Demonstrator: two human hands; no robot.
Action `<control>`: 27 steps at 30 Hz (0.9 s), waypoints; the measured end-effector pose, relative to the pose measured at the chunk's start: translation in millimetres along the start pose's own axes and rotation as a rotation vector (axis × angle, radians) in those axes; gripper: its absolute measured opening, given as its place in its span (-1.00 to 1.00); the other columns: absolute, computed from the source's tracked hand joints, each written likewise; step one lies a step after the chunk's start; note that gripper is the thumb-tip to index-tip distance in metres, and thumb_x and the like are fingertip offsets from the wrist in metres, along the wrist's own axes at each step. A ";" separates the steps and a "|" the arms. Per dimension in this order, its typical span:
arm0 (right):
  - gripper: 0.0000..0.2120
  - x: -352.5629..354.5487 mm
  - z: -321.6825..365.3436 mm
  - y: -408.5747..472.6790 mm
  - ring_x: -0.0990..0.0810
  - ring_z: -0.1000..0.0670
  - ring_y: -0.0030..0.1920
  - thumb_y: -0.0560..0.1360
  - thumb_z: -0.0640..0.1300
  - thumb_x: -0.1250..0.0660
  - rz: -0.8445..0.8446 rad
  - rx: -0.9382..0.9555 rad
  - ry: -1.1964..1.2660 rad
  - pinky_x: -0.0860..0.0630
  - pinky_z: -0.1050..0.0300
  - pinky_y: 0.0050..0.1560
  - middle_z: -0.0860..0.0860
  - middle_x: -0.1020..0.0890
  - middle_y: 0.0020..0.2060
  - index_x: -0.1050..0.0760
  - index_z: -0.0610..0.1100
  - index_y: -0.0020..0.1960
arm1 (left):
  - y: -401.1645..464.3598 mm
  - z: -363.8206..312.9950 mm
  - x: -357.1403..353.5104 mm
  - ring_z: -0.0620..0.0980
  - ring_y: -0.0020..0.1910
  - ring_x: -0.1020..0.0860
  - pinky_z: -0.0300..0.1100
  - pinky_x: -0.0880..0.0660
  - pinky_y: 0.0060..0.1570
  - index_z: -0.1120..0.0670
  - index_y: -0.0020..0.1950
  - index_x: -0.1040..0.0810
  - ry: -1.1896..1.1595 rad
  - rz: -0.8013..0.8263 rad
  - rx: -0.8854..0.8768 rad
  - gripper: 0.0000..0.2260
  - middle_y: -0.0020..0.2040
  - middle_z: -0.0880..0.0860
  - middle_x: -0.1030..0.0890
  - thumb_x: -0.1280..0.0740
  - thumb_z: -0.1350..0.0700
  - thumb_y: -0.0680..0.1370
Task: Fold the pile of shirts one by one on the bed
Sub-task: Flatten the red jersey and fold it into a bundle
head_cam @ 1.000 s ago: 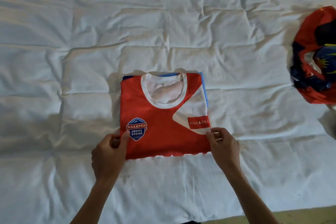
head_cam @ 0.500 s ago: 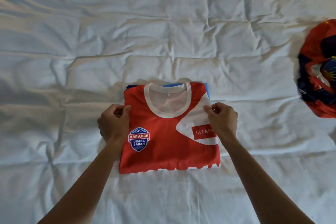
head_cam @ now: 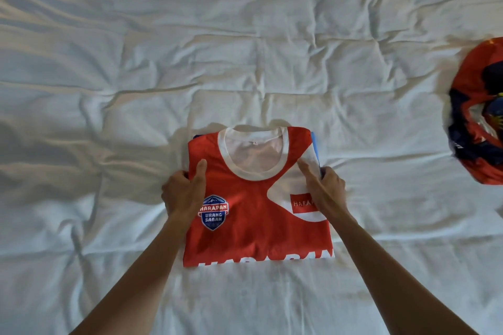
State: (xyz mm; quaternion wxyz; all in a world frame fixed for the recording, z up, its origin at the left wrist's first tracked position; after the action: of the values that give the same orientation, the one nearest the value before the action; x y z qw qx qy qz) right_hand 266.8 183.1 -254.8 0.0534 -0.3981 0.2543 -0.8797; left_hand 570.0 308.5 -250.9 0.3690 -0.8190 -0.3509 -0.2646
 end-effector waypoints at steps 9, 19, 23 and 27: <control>-0.70 -11.7 8.2 -26.8 -0.61 -0.08 -0.11 0.66 0.02 -0.14 -0.007 0.207 0.156 -0.49 0.13 -0.15 -0.03 -0.62 -0.14 -0.48 -0.20 0.15 | -17.4 -9.2 -3.7 0.14 -0.16 -0.57 -0.01 -0.49 -0.07 0.18 0.02 -0.54 -0.200 0.072 -0.345 -0.83 -0.16 0.15 -0.61 -0.29 0.07 0.64; -0.70 135.4 169.8 -104.4 -0.54 -0.07 -0.08 0.68 -0.02 -0.13 -0.166 0.362 0.288 -0.37 0.13 -0.10 -0.03 -0.57 -0.12 -0.47 -0.25 0.13 | -55.2 -179.3 152.8 0.13 -0.33 -0.47 -0.16 -0.32 -0.29 0.24 -0.08 -0.47 -0.230 -0.014 -0.713 -0.82 -0.30 0.18 -0.53 -0.31 0.15 0.63; -0.68 219.6 265.5 -148.6 -0.58 -0.21 0.09 0.67 -0.04 -0.13 -0.237 0.482 0.298 -0.48 0.00 0.02 -0.20 -0.62 0.05 -0.47 -0.26 0.22 | -87.1 -269.9 245.7 0.09 -0.19 -0.52 -0.20 -0.30 -0.18 0.27 0.01 -0.51 -0.252 -0.062 -0.799 -0.82 -0.16 0.18 -0.60 -0.30 0.14 0.64; -0.68 294.9 353.4 -196.5 -0.54 -0.26 0.17 0.67 -0.07 -0.13 -0.313 0.603 0.280 -0.46 -0.04 0.12 -0.26 -0.60 0.14 -0.46 -0.28 0.26 | -122.2 -338.3 336.0 0.19 -0.06 -0.58 -0.05 -0.45 -0.09 0.24 0.12 -0.52 -0.268 -0.098 -0.850 -0.79 -0.04 0.22 -0.63 -0.27 0.10 0.65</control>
State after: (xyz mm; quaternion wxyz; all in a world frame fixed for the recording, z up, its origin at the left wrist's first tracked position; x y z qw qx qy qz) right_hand 345.6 122.5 235.6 -0.0022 -0.2741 -0.0755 -0.9587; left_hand 623.1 227.6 231.7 -0.0620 -0.9072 -0.2944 -0.2939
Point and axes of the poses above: each hand's wrist, its own y-axis towards the middle knuckle, its own x-axis out of the back of the hand, z = x × y, the point moved 6 cm from there along y, towards the middle knuckle
